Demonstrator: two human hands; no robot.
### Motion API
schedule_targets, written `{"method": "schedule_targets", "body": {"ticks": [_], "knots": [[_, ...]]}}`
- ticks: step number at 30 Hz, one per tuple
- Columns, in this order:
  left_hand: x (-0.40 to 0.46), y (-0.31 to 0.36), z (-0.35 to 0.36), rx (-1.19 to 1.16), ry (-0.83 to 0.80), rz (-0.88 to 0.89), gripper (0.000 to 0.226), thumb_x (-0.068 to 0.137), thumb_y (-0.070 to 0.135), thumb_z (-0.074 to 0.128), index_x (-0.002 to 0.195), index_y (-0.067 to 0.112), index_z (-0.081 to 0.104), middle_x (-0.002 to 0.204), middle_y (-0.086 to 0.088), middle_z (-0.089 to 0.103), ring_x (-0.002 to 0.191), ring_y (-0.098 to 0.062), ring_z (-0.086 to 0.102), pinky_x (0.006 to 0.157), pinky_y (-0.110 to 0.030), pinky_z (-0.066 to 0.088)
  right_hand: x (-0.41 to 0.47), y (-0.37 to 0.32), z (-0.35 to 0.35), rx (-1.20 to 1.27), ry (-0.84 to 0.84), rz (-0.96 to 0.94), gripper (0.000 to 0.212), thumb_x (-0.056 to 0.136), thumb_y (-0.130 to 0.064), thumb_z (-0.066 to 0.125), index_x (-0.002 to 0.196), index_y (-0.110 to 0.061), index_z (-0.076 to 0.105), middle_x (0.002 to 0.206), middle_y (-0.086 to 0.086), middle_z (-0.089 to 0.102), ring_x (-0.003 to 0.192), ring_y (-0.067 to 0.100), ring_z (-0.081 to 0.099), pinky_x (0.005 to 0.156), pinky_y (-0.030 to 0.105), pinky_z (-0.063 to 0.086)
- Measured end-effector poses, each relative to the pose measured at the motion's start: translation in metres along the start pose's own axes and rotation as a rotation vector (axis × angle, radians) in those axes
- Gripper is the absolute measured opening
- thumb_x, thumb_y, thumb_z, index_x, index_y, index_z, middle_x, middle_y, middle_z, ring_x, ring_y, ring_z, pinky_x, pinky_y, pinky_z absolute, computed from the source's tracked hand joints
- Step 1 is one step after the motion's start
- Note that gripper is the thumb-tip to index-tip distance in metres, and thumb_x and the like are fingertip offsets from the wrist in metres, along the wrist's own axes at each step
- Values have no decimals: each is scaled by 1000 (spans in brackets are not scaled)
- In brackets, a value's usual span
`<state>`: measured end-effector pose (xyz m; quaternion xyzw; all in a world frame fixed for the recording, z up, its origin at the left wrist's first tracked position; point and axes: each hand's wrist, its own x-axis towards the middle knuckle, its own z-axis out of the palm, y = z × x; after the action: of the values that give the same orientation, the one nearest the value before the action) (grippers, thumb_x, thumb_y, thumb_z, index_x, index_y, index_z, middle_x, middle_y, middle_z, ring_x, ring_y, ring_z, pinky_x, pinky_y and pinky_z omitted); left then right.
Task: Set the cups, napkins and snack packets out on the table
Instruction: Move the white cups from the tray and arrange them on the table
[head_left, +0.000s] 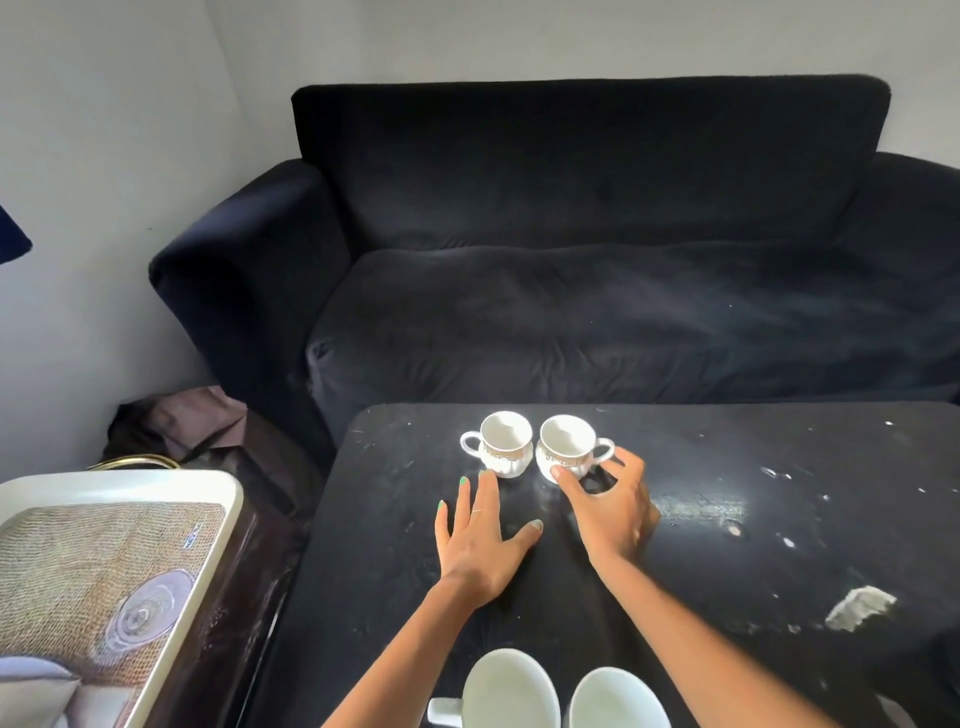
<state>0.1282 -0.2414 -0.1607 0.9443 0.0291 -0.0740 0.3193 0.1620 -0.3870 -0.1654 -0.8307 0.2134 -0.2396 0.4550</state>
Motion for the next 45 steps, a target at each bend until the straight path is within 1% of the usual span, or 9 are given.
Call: {"method": "schedule_targets", "body": {"ticks": [14,22,25,29,34,37,41,43,45], "knots": [[5,1,1,43,-32,-32,83,90,64,37,153,27,-2,162,4,-5,147,-13,-16,113,-39,-18,1,-4,1,-64,-3,-30,66,60,-51,79,112,-25,46,107,-5,67,108,22,57,93,38,34],[1,3,-12,-137,-63,-73,75,93,55,42,153,30,5,162,0,0,148,-13,-9,117,-36,-12,-3,-5,-14,37,-119,71,92,59,-47,83,133,-19,37,130,2,55,119,22,53,100,41,37],[-12,1,-23,-256,-87,-104,68,96,49,43,152,32,9,162,2,1,149,-15,-6,118,-32,-7,-8,0,-30,66,-191,123,75,65,-43,81,128,-19,46,128,0,52,116,19,52,93,33,42],[-47,-7,-34,-437,-46,-144,58,98,43,43,151,35,19,161,7,7,149,-16,-3,118,-35,-3,-20,12,-60,56,-290,108,39,76,-31,76,109,-14,62,109,-1,55,109,20,54,88,28,39],[-100,-21,-49,-624,70,-225,47,101,33,42,147,30,34,159,6,19,149,-20,5,121,-40,3,-40,16,-97,-67,-434,78,6,83,-20,69,87,-16,70,115,0,57,118,23,48,100,37,35],[-134,-31,-53,-678,143,-260,43,101,27,43,144,24,41,157,1,27,148,-17,14,122,-39,7,-56,6,-118,-97,-508,34,9,87,-18,63,80,-22,66,105,0,64,109,25,55,97,39,41],[-174,-35,-49,-652,177,-292,42,101,19,44,142,17,43,156,-5,30,147,-12,15,120,-30,0,-81,-18,-136,-38,-526,-18,9,89,-16,59,85,-21,65,102,0,67,102,22,61,95,39,45],[-190,-35,-43,-618,199,-305,42,98,15,50,140,17,46,155,-10,31,147,-14,17,119,-30,-1,-95,-29,-138,-54,-557,-98,7,87,-22,62,93,-22,66,102,-7,65,106,17,59,96,37,43],[-199,-34,-34,-532,217,-326,47,94,15,56,140,19,46,155,-11,29,147,-15,18,118,-32,0,-110,-39,-140,-137,-615,-181,20,83,-36,64,101,-28,64,102,-17,58,110,10,52,98,33,36]]}}
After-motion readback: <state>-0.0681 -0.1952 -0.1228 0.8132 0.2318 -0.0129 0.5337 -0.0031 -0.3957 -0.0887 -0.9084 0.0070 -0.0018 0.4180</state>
